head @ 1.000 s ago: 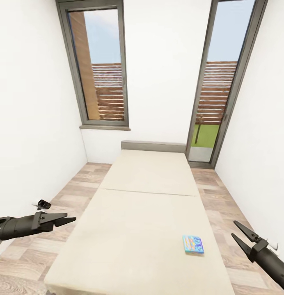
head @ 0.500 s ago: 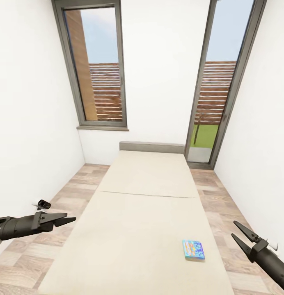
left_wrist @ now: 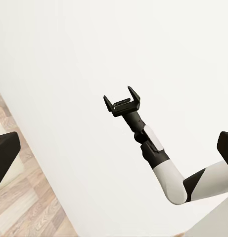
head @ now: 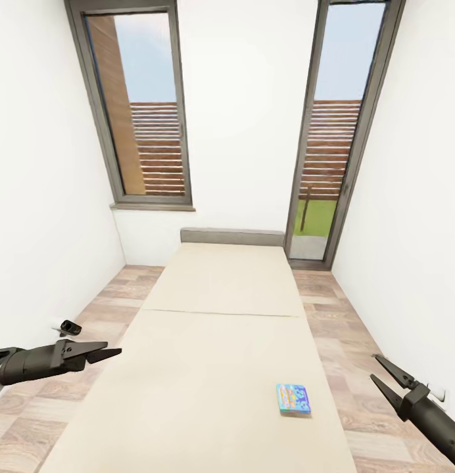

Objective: Put all the toys in the child's room - the three board games (two on the bed and one on the table), the two jigsaw puzzles on the table, and the tennis ball on the table - inside the toy box on the table in the child's room.

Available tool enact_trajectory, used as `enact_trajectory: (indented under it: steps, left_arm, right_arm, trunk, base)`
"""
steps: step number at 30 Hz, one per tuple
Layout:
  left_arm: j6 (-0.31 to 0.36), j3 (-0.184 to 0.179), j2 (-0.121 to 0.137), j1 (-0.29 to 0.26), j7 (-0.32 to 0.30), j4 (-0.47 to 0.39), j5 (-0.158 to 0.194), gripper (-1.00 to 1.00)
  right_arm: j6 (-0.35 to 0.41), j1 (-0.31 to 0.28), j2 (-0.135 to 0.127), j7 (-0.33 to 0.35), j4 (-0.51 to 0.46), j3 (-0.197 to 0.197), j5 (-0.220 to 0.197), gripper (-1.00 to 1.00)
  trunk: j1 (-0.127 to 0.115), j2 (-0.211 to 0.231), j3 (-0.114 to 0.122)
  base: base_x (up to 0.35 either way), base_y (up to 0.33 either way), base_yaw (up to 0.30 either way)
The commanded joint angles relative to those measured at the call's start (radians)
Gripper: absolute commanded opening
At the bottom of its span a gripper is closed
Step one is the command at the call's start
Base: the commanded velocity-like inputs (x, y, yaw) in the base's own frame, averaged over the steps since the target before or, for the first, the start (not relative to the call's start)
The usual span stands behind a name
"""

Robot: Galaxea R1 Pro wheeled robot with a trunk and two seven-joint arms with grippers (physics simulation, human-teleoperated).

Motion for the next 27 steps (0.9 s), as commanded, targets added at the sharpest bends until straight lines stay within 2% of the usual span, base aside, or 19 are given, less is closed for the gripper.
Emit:
enact_trajectory:
  steps: [1,14,19,27]
  left_arm:
    - [0.011,-0.001,0.000,-0.001,-0.003,0.000,0.000,1.00]
    - [0.011,-0.001,0.000,-0.001,-0.003,0.000,0.000,1.00]
    - [0.011,-0.001,0.000,-0.001,-0.003,0.000,0.000,1.00]
    - [0.011,-0.001,0.000,-0.001,-0.003,0.000,0.000,1.00]
  right_arm:
    - [0.005,-0.001,0.000,0.001,0.000,-0.001,-0.002,1.00]
    - [0.005,-0.001,0.000,0.001,0.000,-0.001,-0.002,1.00]
    - [0.005,0.000,0.000,0.001,0.000,-0.001,-0.002,1.00]
    - [0.005,0.000,0.000,0.001,0.000,-0.001,-0.002,1.00]
  trunk:
    - [0.001,-0.002,-0.002]
    - [0.001,-0.002,0.000]
    - [0.001,-0.002,0.004]
    - [0.001,-0.002,0.007]
  base:
    - [0.000,-0.032,-0.137]
    - [0.000,-0.097,-0.027]
    - [0.000,-0.146,-0.140]
    - [0.000,-0.030,-0.093]
